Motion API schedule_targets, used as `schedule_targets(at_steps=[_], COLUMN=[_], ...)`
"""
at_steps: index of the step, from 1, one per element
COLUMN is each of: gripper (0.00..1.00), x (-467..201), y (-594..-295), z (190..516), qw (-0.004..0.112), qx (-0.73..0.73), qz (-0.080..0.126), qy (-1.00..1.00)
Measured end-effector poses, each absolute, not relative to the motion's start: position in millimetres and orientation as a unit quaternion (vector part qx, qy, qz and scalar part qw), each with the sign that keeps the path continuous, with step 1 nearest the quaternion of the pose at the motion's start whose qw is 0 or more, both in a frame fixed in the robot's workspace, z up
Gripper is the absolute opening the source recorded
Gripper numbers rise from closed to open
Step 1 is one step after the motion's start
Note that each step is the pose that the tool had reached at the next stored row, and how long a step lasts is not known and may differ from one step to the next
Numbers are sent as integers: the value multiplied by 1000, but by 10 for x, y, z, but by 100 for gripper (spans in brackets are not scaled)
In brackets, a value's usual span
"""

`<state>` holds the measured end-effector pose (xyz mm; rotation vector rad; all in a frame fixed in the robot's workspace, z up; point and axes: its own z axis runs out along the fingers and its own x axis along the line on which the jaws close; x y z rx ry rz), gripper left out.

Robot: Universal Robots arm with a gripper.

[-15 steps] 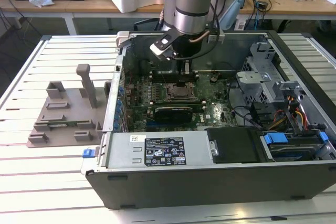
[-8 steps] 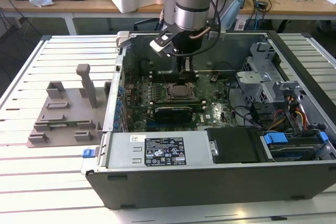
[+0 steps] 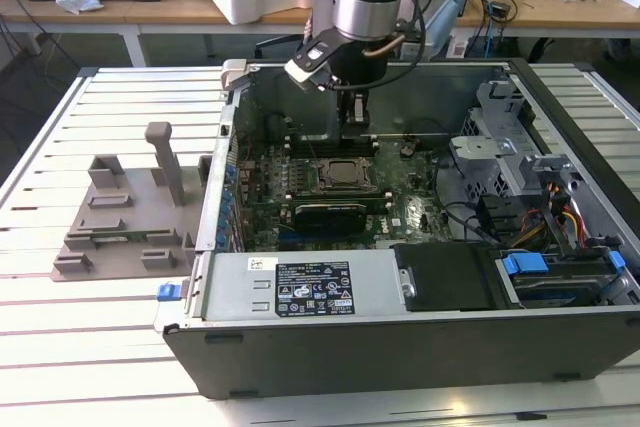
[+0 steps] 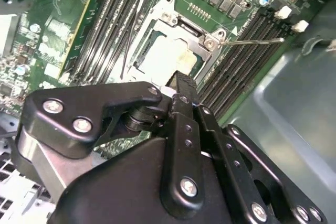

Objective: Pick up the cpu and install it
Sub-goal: 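Close the cpu cover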

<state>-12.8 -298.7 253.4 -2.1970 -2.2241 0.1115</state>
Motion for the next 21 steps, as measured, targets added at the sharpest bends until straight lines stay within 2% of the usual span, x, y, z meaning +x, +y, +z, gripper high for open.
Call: schedule_targets(at_steps=[6,13,21], gripper=[11,11,11], x=[-128,-128,-128], y=[-3134,-3136,-3136], z=[2598,2880,2912], qw=[7,8,8], qx=[-702,-702,-702], qz=[35,34,34], qy=[-711,-711,-711])
